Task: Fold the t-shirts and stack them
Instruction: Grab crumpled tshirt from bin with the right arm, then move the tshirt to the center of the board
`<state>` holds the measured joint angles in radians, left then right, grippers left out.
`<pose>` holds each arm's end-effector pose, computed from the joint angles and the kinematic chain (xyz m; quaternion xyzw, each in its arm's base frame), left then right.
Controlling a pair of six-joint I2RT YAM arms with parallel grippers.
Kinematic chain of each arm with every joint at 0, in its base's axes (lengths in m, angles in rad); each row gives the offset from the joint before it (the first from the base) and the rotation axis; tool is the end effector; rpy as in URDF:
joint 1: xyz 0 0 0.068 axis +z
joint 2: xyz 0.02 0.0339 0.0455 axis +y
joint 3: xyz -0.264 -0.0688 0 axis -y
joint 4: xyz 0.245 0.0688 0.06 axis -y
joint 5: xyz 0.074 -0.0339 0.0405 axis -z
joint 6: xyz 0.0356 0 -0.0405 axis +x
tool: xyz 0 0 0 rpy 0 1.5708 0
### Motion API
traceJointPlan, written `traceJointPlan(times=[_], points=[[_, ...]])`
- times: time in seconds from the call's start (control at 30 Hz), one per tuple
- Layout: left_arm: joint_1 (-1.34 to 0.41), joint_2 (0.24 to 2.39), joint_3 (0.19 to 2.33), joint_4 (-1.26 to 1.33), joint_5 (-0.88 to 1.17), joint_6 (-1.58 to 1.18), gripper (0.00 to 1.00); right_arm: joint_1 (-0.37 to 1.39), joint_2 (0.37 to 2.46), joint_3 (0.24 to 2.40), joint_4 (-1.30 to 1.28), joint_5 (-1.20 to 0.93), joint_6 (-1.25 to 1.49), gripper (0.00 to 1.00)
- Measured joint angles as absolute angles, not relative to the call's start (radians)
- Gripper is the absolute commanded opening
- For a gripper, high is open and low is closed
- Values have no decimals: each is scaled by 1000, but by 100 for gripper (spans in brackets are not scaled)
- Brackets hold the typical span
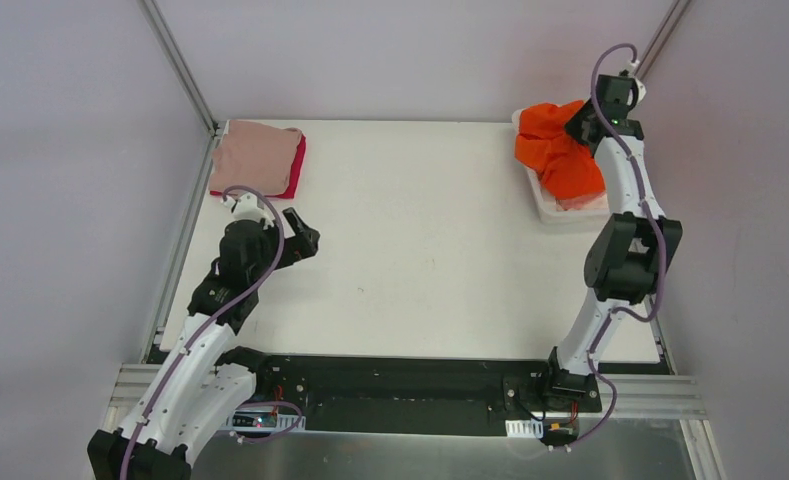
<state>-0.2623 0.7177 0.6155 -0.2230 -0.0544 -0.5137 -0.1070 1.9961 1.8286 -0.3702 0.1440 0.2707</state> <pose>0.1693 -0.0434 0.2868 -0.1175 0.8036 -0.2002 0.5481 0.4711 -0.0557 0.3164 0.1977 0.8452 -0.0221 0.4961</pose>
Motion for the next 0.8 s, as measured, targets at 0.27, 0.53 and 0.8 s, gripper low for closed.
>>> traceJointPlan(times=[0.27, 0.53, 0.8], points=[[-262, 640, 561, -223, -50, -547, 99, -65, 1692, 1932, -456, 71, 276, 0], [-262, 575, 533, -239, -29, -582, 99, 167, 1502, 2024, -514, -81, 280, 0], [-262, 560, 523, -272, -28, -611, 99, 396, 1443, 1999, -511, -227, 328, 0]])
